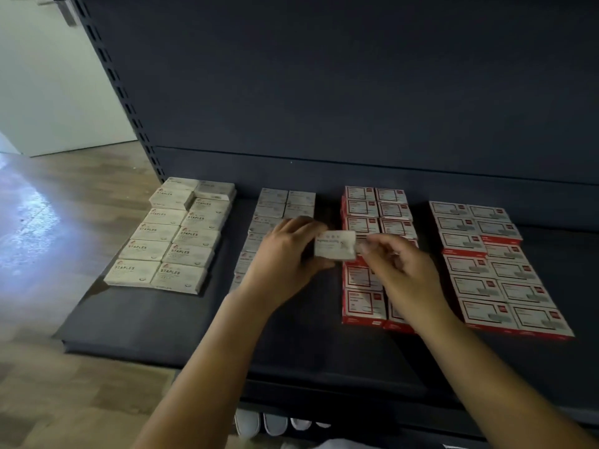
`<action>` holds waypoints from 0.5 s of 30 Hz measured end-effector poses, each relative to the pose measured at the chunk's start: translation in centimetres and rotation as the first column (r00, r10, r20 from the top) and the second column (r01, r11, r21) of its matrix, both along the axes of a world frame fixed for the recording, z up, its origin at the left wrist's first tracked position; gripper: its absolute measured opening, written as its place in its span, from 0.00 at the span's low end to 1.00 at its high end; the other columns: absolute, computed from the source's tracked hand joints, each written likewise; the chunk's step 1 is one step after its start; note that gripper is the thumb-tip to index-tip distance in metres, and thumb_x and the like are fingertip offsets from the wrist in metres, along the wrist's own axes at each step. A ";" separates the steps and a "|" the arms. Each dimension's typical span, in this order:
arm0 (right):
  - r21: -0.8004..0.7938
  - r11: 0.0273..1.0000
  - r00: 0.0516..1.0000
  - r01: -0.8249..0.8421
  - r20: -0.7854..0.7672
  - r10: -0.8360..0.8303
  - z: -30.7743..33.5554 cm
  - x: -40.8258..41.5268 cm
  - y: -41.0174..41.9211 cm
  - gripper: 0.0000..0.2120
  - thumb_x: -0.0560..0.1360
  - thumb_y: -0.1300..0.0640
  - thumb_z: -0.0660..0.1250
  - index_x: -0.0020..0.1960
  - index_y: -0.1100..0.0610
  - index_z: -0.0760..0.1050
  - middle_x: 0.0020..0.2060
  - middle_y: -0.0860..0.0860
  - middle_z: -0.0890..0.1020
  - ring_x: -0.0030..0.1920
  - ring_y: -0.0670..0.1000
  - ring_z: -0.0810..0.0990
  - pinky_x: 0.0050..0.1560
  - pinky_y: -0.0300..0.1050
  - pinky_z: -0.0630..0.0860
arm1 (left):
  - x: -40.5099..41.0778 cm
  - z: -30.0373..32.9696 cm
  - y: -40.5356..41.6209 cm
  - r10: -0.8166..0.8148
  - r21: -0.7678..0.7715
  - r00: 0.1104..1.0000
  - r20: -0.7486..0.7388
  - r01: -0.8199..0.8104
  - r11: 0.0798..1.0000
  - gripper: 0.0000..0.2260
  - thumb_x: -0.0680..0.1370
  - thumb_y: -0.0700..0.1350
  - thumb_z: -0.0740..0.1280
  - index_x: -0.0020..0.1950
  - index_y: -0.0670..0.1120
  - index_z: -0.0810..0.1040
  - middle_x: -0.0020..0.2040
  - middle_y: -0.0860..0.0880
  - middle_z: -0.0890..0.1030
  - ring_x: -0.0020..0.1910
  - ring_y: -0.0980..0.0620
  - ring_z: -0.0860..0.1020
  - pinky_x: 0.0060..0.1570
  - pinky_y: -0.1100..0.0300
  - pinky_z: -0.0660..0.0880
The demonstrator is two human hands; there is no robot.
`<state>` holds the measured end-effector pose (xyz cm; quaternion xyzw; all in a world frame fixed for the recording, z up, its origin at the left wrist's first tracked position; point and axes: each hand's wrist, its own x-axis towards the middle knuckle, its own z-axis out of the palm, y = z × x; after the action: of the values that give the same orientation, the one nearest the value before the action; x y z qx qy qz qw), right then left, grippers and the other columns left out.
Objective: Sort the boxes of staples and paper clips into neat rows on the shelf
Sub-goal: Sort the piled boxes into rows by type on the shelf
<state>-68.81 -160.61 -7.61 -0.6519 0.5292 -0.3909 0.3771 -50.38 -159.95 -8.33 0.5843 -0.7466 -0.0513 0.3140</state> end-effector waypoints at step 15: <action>-0.184 0.982 0.989 -0.053 -0.146 0.026 -0.9 0.8 -1.0 0.07 0.74 0.58 0.67 0.50 0.49 0.77 0.40 0.45 0.77 0.42 0.41 0.74 0.40 0.31 0.71 | 3.0 -2.9 -4.7 0.211 0.190 0.915 0.344 -0.288 0.939 0.17 0.79 0.48 0.62 0.67 0.49 0.72 0.71 0.52 0.66 0.72 0.50 0.57 0.69 0.51 0.56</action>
<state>-67.97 -161.57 -8.53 -0.7211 0.5027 -0.3837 0.2830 -47.41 -164.64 -11.22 0.7090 -0.6947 -0.0041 0.1213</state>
